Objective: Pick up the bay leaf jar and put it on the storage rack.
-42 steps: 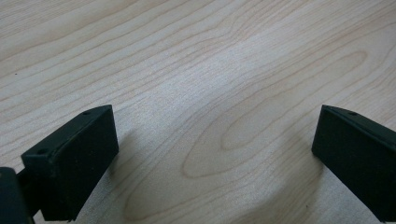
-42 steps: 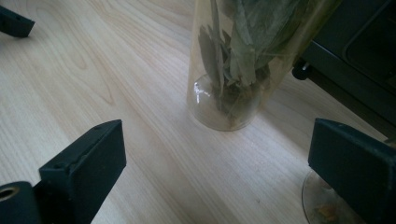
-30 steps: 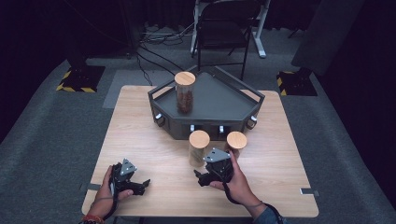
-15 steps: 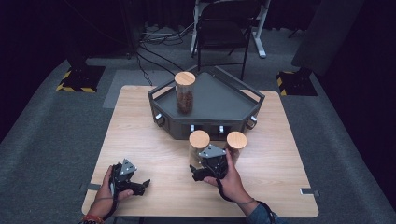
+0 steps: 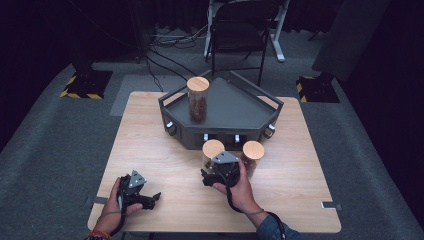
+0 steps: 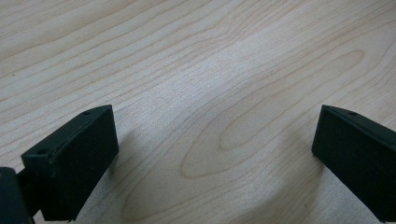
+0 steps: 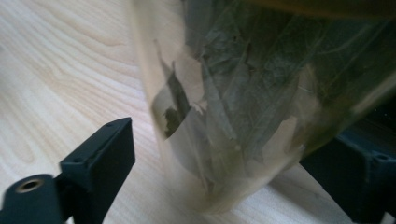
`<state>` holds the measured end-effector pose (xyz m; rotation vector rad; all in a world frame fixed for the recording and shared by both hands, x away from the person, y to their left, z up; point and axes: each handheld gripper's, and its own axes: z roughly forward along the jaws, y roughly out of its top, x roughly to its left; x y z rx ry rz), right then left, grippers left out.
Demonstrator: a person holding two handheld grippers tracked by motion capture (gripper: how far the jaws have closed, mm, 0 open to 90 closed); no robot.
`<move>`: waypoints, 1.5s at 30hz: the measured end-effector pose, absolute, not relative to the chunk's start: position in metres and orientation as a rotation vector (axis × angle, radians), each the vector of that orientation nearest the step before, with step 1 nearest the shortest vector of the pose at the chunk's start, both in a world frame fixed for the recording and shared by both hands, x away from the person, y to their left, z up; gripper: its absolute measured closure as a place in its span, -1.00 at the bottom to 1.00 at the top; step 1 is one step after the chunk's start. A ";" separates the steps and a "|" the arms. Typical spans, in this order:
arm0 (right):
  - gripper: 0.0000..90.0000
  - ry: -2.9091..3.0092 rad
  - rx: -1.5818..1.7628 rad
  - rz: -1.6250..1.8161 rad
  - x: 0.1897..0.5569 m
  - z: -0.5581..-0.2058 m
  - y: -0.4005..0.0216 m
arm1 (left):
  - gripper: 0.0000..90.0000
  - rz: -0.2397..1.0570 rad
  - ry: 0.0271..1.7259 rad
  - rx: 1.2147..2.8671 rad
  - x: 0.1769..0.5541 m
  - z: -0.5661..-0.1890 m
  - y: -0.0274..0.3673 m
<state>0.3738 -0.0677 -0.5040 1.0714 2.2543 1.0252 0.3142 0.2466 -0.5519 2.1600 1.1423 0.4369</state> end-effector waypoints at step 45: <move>-0.44 2.228 1.022 1.064 0.363 -0.469 -0.068 | -0.99 0.436 1.139 2.162 0.314 -0.552 0.247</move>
